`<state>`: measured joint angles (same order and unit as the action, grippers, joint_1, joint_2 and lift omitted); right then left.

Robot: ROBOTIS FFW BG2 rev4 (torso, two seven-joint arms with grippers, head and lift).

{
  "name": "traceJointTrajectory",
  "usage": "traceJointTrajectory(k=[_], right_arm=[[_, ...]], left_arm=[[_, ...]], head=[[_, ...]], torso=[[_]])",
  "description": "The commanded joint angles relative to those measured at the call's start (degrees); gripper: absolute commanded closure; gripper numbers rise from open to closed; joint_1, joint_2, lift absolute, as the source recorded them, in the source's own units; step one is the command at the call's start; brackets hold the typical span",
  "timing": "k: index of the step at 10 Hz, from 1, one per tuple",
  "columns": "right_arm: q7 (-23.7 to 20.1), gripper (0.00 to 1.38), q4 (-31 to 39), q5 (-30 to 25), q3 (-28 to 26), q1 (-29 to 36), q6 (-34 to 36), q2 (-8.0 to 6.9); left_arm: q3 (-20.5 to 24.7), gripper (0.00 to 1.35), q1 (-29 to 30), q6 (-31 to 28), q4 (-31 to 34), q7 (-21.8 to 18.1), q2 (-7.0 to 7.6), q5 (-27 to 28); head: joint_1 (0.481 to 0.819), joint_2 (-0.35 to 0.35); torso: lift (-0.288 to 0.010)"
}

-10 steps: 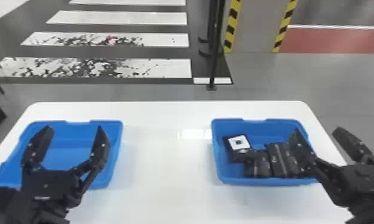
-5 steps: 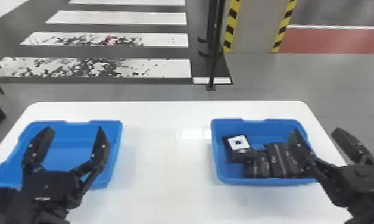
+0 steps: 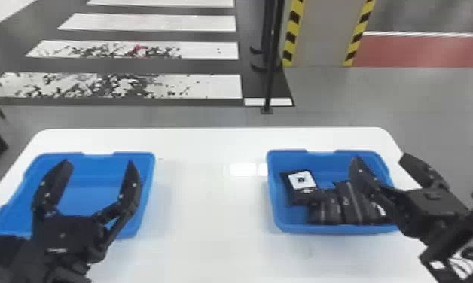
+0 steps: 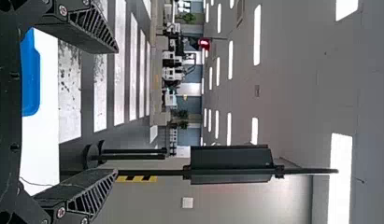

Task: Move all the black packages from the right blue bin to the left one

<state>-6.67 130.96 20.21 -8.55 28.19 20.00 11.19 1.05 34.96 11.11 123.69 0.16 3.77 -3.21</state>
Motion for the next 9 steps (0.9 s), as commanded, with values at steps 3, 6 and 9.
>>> traceJointTrajectory(k=[3,6,9], right_arm=[[-0.4,0.13,-8.4,1.0,3.2,-11.2,13.5,1.12],[-2.4,0.13,-18.1,0.6,6.8,-18.5,16.4,1.20],[-2.3,0.13,-23.3,0.0,10.4,-23.0,20.9,1.64]], left_arm=[[-0.1,0.13,-0.1,-0.6,0.0,-0.2,0.10,-0.2],[-0.3,0.13,-0.1,-0.7,0.0,-0.2,0.10,-0.3],[-0.3,0.13,-0.1,-0.7,0.0,-0.3,0.18,-0.4]], head=[[0.695,-0.019],[0.695,0.012],[0.695,0.034]], torso=[[-0.132],[-0.132],[-0.132]])
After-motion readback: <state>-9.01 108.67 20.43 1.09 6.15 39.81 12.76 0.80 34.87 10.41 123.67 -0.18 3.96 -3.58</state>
